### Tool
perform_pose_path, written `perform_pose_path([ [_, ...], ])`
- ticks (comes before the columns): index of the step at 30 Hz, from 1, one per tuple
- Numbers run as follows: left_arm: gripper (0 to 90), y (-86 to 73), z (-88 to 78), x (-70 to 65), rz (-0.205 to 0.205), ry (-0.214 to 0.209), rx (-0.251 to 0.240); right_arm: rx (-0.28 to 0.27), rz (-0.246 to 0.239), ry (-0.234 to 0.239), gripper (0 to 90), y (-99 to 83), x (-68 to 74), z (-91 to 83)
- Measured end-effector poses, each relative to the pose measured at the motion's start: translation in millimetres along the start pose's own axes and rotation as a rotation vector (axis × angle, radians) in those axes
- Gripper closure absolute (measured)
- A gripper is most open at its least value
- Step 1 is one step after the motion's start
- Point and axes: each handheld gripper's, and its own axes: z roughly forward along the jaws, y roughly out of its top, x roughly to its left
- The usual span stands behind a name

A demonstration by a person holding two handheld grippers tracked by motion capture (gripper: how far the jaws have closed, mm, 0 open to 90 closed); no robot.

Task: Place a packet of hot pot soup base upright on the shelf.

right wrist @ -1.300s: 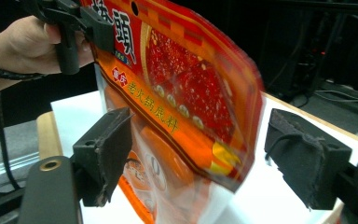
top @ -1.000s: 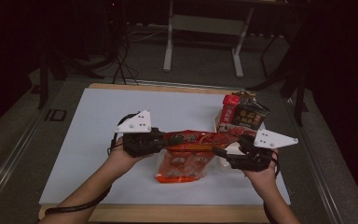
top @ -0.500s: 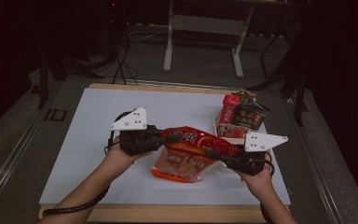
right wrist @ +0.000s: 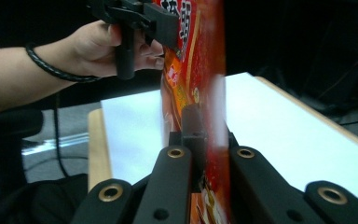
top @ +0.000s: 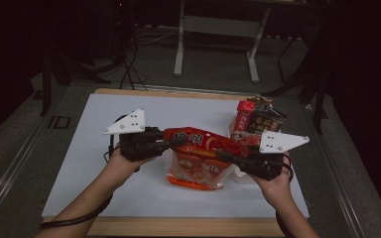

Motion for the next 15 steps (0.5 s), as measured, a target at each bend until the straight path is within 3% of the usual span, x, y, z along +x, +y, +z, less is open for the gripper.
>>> perform_pose_path([
  [4, 75.6, 3.0, -0.7, -0.8, 0.003, 0.004, -0.025, 0.006, -0.039, -0.016, 90.0, 10.4, 1.8, -3.6],
  [8, 55.0, 6.6, -3.5, -2.6, 0.027, 0.041, -0.067, 0.006, -0.066, -0.038, 90.0, 20.8, -0.9, -11.0],
  [12, 35.0, 6.4, -8.3, -0.6, -0.05, 0.064, -0.078, -0.02, -0.073, -0.064, 90.0, 28.1, -7.9, -23.8],
  [15, 20.2, 2.2, -12.3, 0.5, -0.051, 0.097, -0.078, -0.042, -0.071, -0.08, 90.0, 32.2, -13.4, -35.0],
])
